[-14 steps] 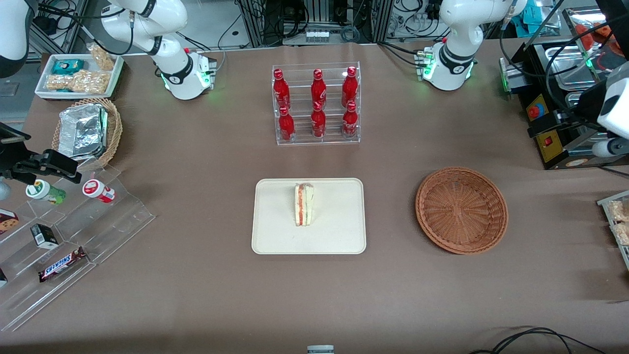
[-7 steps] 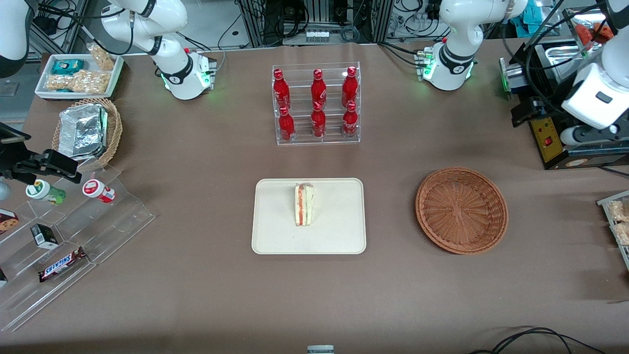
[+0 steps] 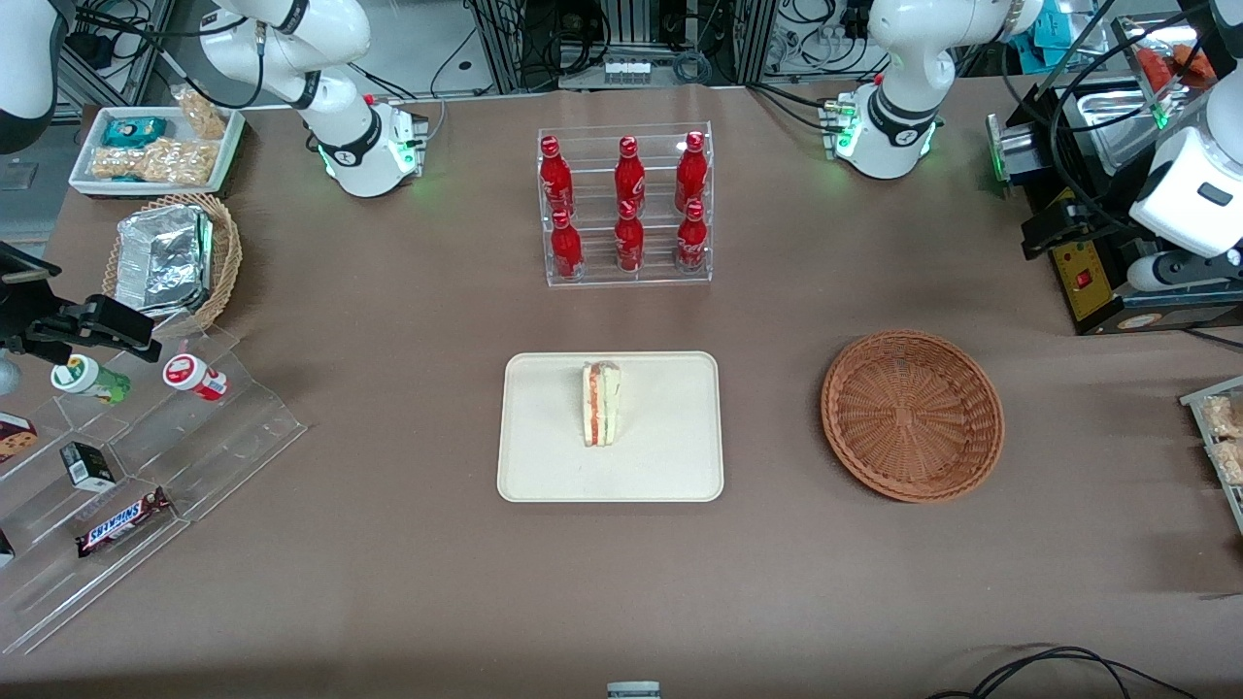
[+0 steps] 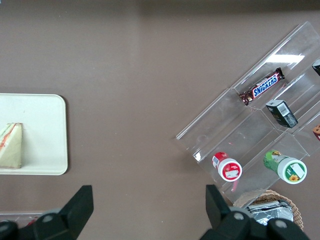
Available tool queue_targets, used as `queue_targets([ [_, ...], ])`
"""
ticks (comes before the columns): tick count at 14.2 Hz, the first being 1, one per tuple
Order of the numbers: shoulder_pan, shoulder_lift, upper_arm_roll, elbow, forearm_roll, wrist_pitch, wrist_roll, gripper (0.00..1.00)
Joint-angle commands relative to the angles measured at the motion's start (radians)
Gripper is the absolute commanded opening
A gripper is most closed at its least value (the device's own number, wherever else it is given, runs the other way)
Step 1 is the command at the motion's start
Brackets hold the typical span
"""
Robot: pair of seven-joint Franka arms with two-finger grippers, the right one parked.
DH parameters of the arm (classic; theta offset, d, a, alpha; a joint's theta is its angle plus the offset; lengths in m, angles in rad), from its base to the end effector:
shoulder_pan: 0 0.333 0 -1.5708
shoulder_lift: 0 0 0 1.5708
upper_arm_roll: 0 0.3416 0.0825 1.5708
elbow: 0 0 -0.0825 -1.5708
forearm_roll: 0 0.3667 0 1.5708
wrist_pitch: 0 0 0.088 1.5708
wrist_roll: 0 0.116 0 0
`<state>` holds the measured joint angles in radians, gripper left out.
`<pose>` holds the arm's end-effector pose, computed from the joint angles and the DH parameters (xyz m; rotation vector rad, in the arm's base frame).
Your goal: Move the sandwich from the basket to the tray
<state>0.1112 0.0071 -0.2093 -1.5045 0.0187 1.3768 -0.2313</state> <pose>0.5155 -0.0478 0.6514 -3.0890 -0.2096 0.2016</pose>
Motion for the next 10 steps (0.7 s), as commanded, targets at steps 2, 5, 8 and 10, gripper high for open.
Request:
queue_targets([
  [2, -0.004, -0.033, 0.002, -0.016, -0.008, 0.018, -0.028, 1.00],
  [5, -0.005, -0.032, 0.001, -0.011, -0.008, 0.016, -0.028, 1.00],
  [8, -0.002, -0.033, 0.004, -0.011, -0.008, 0.013, -0.023, 1.00],
  [10, -0.001, -0.033, 0.004, -0.011, -0.009, 0.016, -0.022, 1.00],
])
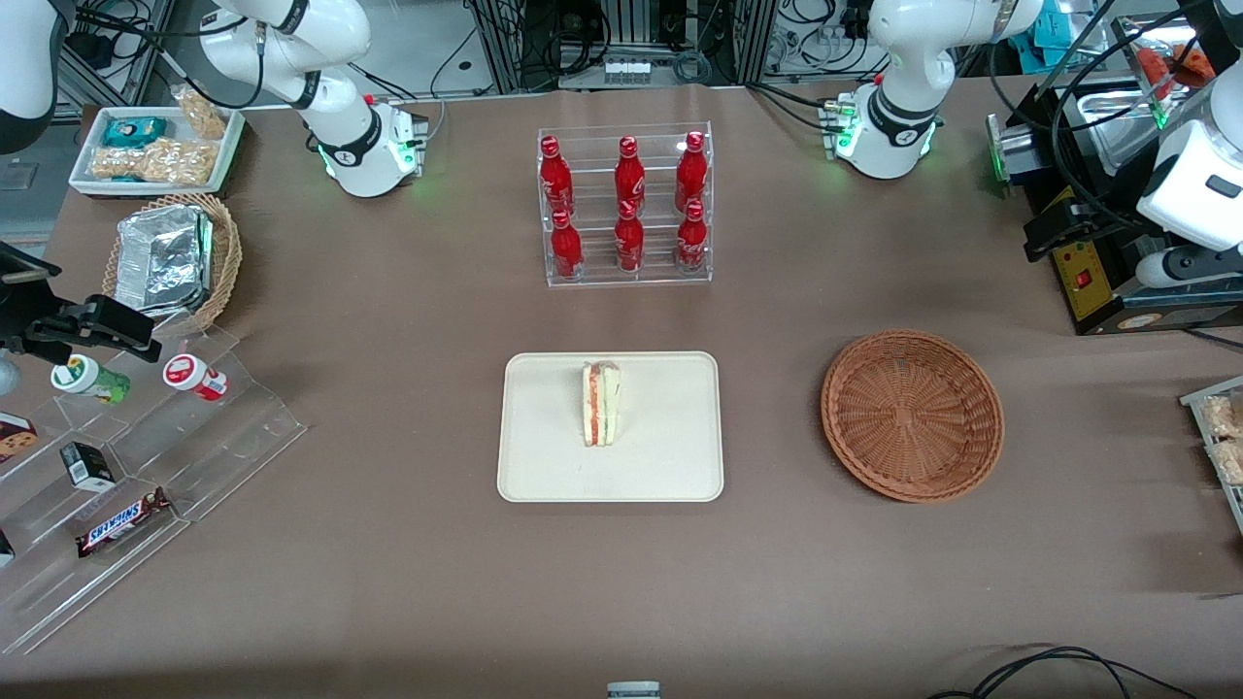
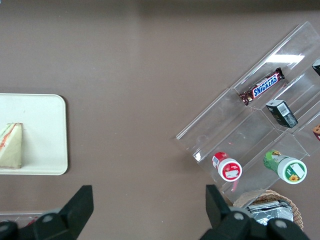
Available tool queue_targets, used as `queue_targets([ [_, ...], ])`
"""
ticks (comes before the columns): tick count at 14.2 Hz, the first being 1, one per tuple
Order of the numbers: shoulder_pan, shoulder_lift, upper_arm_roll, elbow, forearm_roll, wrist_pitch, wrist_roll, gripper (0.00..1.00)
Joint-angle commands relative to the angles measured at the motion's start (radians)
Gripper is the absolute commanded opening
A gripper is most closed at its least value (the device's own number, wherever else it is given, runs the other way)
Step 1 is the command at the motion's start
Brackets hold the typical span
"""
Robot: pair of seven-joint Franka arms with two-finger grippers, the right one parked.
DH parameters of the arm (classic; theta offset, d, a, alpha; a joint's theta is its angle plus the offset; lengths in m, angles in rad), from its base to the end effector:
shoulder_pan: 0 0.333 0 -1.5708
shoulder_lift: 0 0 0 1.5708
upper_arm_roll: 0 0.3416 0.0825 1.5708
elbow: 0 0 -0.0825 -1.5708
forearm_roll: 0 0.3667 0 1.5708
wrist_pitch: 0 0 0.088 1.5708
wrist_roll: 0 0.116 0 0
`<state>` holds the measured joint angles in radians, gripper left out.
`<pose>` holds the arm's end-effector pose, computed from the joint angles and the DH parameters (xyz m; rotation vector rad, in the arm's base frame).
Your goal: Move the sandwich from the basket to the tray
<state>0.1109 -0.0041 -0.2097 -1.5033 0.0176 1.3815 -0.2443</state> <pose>0.5124 -0.0488 0.6579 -3.0900 -0.2288 0.1752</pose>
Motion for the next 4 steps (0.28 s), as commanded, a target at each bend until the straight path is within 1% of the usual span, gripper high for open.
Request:
queue_targets([
  [1, 0.000, -0.022, 0.007, -0.012, -0.007, 0.007, 0.000, 1.00],
  [4, -0.002, -0.023, 0.007, -0.012, -0.007, 0.004, -0.004, 1.00],
])
